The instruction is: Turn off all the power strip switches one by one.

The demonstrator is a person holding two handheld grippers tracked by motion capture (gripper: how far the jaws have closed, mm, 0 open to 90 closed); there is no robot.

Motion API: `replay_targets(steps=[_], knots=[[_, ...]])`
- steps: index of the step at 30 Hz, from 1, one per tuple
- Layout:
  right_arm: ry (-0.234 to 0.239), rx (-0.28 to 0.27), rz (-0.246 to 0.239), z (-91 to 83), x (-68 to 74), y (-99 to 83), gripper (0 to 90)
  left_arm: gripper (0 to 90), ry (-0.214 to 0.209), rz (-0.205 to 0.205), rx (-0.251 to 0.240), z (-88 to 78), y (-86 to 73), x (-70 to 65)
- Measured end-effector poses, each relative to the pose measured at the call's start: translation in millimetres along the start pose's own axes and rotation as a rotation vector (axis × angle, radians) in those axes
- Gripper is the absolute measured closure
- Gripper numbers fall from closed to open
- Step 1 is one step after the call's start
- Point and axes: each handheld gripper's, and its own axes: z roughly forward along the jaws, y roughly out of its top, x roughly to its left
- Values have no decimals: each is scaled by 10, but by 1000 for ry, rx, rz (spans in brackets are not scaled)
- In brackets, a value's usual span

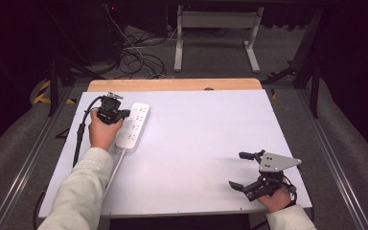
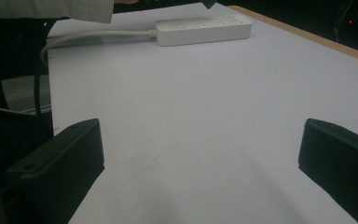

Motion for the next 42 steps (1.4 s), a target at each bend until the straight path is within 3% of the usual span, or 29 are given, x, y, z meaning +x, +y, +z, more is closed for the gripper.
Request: replay_targets(steps=[6,16,33,39,42], knots=[[-1,6,5,11,-9,-6,4,900,6,-48,-9,60,-9,16],[-2,10,9,21,-11,-8,4,900,11,0,15,152,37,-53],[2,8,7,14,-9,-10,4,900,26,6,32,203,26,-68],[3,8,5,14,-7,-10,4,900,18,-2,18,206,8,-59],[3,8,6,12,-7,-10,4,900,34,12,15,207,4,-79]])
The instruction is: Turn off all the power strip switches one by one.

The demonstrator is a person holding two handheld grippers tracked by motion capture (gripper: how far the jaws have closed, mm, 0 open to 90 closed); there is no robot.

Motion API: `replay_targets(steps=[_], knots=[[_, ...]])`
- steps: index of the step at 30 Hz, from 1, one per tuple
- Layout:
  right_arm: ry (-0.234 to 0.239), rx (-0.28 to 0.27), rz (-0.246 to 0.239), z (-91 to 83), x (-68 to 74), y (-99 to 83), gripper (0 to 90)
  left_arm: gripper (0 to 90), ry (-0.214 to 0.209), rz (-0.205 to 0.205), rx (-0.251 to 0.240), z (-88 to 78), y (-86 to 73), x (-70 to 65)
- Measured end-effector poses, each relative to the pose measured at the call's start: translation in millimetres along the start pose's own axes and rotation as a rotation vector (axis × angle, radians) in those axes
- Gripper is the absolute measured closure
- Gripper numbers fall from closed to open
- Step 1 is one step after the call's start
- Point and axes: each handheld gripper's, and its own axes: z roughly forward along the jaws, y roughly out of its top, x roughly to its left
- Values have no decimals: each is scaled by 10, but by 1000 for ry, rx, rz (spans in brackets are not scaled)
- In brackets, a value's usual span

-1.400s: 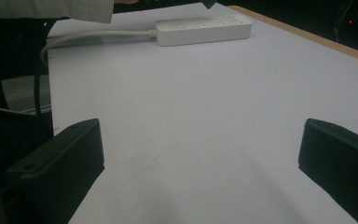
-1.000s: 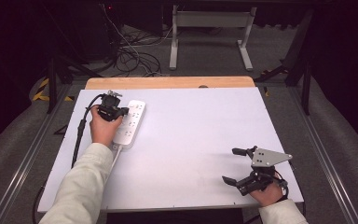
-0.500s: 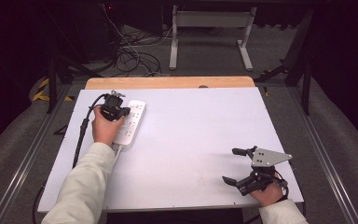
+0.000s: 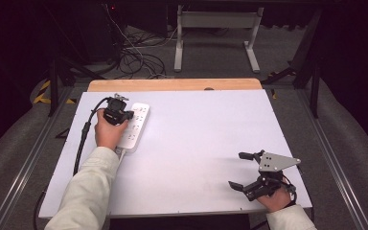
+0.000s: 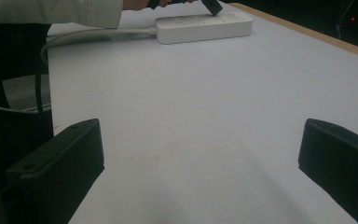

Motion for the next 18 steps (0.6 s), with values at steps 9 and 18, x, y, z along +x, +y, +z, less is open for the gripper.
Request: replay_targets(steps=[9,18], knots=[[0,1,-2,-4,3,-1,4,900,7,5,-11,0,-19,-4],[1,1,-3,-5,1,-3,4,900,24,6,-6,3,-34,-38]])
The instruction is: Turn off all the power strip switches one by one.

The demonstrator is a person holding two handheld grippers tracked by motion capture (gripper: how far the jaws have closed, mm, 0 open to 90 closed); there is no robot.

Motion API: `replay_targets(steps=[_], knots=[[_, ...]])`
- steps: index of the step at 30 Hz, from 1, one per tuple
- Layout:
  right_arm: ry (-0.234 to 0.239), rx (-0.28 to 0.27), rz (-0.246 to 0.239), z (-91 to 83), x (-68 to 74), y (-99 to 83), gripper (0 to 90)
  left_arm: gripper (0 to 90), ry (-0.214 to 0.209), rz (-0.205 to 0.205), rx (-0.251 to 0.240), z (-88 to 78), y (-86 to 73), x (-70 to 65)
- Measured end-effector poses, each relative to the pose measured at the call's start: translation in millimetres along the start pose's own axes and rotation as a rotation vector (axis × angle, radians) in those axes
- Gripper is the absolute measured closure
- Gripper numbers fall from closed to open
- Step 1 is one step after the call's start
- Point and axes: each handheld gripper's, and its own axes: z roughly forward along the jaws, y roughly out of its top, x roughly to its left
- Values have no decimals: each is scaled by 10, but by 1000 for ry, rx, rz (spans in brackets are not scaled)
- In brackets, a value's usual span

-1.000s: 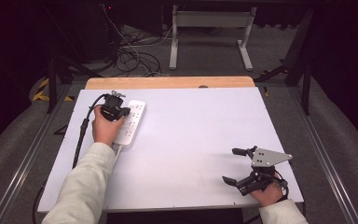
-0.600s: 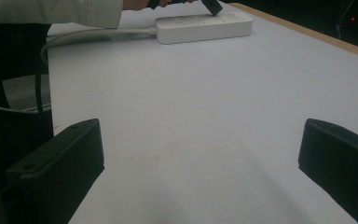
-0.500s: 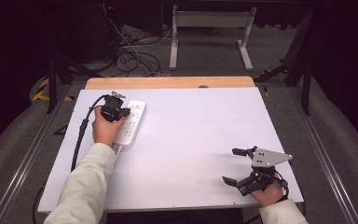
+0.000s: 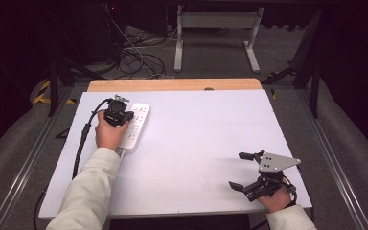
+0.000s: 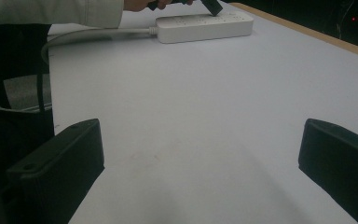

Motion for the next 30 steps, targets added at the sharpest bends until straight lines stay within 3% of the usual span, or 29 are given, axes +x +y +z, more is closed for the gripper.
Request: replay_targets(steps=[5,6,7,9,10,12,14,17,19,24,30], knots=[[-1,-2,-1,-10,7,1,4,900,21,-4,18,-13,26,-20],[-1,-2,-1,-10,7,1,4,900,46,8,0,-61,51,-29],[-1,-9,3,-16,0,0,4,900,41,16,-39,-128,71,-37],[-2,-11,4,-15,-3,1,4,900,6,-8,-116,-280,145,-49],[-1,-10,4,-10,-7,2,4,900,-9,1,-124,-336,190,-63],[1,-6,5,4,-8,5,4,900,0,50,-115,-403,267,-108],[1,-5,2,9,1,10,4,900,-2,58,-119,-442,308,-122],[0,-7,1,2,10,11,4,900,-6,48,-113,-440,316,-124],[-1,-9,1,-2,12,10,4,900,2,62,-105,-435,311,-118],[0,-10,1,-4,9,9,4,900,2,39,-120,-448,329,-72],[1,-6,2,-1,7,8,4,900,3,27,-80,-296,353,-24]])
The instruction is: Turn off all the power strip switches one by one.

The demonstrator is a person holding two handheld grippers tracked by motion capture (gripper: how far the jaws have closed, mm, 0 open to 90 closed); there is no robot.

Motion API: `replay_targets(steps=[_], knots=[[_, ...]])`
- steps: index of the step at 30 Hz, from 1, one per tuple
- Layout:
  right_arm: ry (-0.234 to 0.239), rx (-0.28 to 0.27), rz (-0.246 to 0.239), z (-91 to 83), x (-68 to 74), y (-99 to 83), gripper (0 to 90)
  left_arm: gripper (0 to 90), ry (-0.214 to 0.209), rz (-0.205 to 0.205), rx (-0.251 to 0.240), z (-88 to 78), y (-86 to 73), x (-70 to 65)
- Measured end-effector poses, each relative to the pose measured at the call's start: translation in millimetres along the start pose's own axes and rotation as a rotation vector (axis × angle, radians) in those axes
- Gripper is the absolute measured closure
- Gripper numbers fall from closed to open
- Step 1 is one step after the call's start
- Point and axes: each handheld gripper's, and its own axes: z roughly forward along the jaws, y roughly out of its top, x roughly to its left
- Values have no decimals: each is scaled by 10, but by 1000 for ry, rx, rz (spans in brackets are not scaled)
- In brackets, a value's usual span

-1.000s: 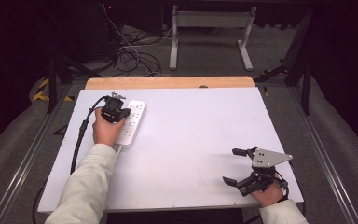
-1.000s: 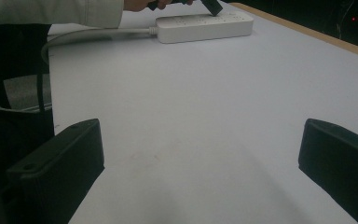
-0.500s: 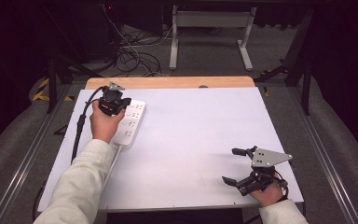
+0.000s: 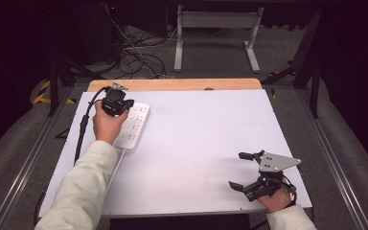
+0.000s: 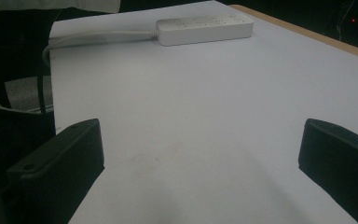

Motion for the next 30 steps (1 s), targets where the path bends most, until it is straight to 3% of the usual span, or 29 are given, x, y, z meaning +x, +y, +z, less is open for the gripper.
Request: replay_targets(steps=[11,16,30], knots=[[7,-3,7,-6,-14,-13,4,900,9,-25,35,260,-23,71],[10,-3,8,-6,-11,-15,4,900,6,-17,23,311,-31,81],[13,-1,10,-3,-12,-18,4,900,13,-30,53,459,-93,99]])
